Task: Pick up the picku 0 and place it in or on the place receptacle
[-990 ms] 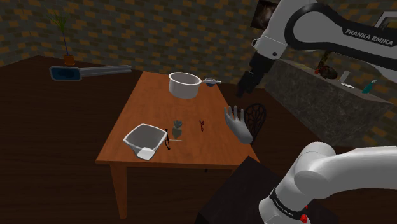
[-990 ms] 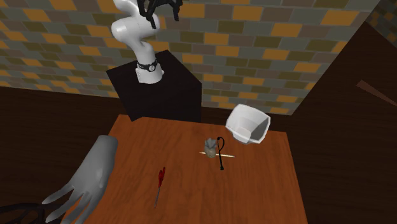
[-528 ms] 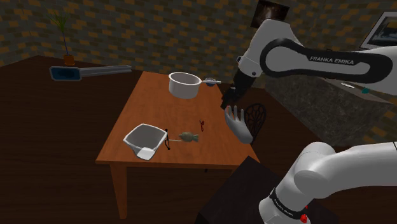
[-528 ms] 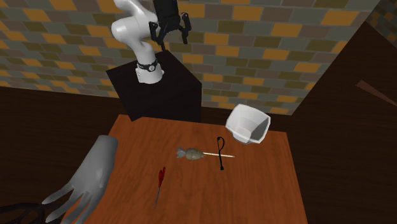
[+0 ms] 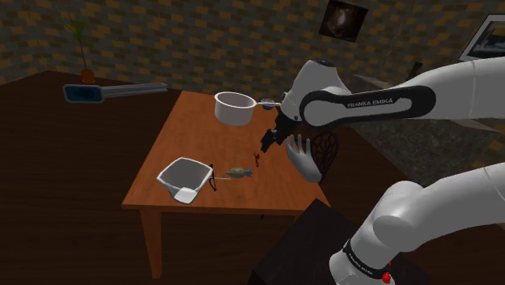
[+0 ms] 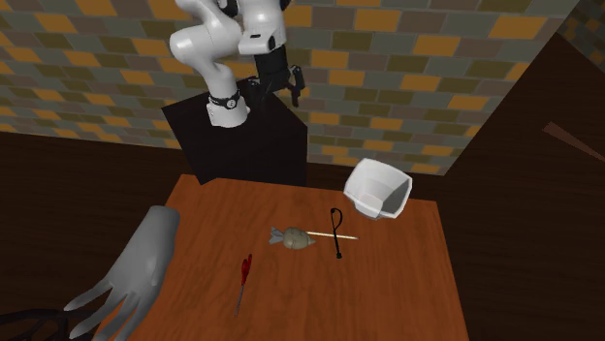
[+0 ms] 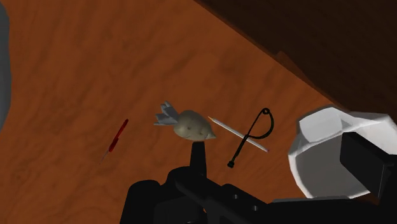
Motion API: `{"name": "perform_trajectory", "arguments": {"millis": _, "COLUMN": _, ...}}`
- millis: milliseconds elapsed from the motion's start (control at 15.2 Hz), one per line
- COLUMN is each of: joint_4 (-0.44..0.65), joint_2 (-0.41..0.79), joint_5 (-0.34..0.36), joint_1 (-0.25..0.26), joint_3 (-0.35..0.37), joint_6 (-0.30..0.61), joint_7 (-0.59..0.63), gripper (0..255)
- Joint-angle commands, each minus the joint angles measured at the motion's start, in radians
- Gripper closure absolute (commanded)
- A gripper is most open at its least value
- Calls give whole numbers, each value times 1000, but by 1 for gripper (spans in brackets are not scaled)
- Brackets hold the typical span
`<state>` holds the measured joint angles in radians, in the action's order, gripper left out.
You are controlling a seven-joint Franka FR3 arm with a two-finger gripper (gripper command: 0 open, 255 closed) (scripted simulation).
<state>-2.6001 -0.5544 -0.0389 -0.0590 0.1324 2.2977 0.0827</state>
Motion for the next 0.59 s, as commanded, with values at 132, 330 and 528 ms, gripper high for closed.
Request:
{"name": "perform_trajectory", "arguments": {"millis": 132, "joint_4": -13, "joint_2": 147, "joint_5": 37, "joint_1": -29, "joint_3": 36, "joint_6": 193, "joint_7": 47, "gripper": 0}}
{"name": "perform_trajectory", "arguments": {"millis": 330, "joint_4": 0, "joint_2": 269, "joint_5": 91, "joint_1": -64, "joint_3": 67, "joint_6": 324, "joint_7": 100, "gripper": 0}}
{"name": "perform_trajectory", "arguments": {"millis": 528, "joint_4": 31, "joint_2": 398, "joint_5": 189, "joint_1": -114, "joint_3": 104, "joint_6": 441, "joint_7": 186, "gripper": 0}}
